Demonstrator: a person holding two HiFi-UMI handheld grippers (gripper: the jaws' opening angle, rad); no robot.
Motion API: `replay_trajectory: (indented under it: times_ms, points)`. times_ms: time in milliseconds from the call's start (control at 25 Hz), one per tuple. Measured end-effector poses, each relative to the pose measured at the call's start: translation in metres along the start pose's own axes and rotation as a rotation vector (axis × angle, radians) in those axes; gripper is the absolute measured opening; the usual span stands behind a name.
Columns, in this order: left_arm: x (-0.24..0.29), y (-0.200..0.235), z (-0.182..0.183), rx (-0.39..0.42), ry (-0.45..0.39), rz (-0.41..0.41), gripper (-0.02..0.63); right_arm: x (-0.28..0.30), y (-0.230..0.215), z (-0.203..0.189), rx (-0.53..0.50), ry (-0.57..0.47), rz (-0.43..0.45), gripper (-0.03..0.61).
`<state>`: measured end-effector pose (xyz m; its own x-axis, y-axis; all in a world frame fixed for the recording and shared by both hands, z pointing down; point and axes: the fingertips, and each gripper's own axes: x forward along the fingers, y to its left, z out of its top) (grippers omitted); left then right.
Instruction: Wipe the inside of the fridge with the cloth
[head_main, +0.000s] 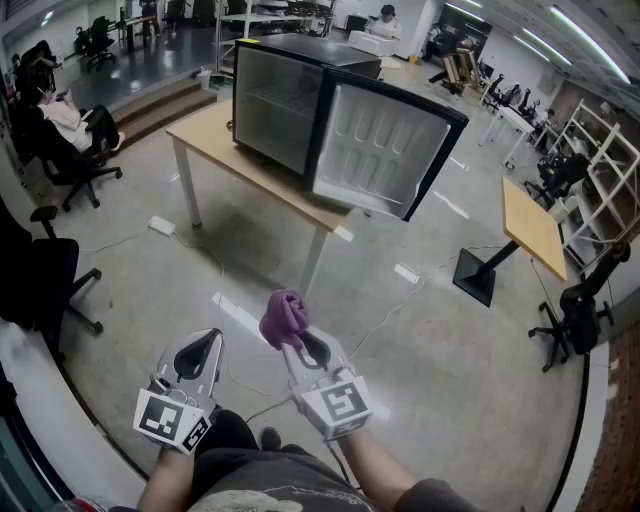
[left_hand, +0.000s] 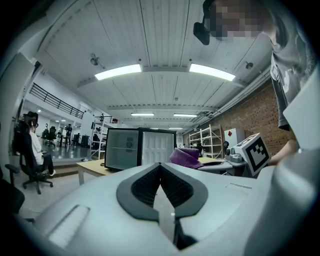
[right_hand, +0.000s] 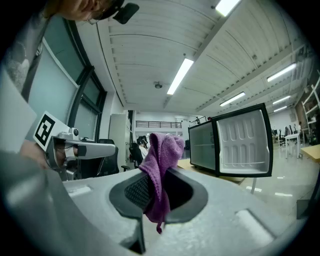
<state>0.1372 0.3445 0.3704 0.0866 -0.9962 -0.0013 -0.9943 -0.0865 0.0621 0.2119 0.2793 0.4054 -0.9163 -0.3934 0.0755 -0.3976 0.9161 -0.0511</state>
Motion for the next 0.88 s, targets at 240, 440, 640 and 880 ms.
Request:
replay_trajectory:
  times_ms: [240,440,640,880]
  points:
    - [-0.004,0.015,0.005,0.005,-0.022,0.008,0.017,0.006,0.008,0.002,-0.039,-0.003,-0.029,0.037]
    - [-0.007,0.024,0.003,0.001,-0.027,0.007,0.017,0.011,0.016,-0.003,-0.031,0.013,-0.019,0.037]
    - [-0.012,0.022,0.002,-0.003,-0.026,-0.004,0.017,0.010,0.019,-0.001,-0.045,0.009,-0.044,0.037]
    - [-0.013,0.015,-0.001,-0.001,-0.013,-0.001,0.017,0.001,0.020,0.004,-0.038,-0.012,-0.027,0.038]
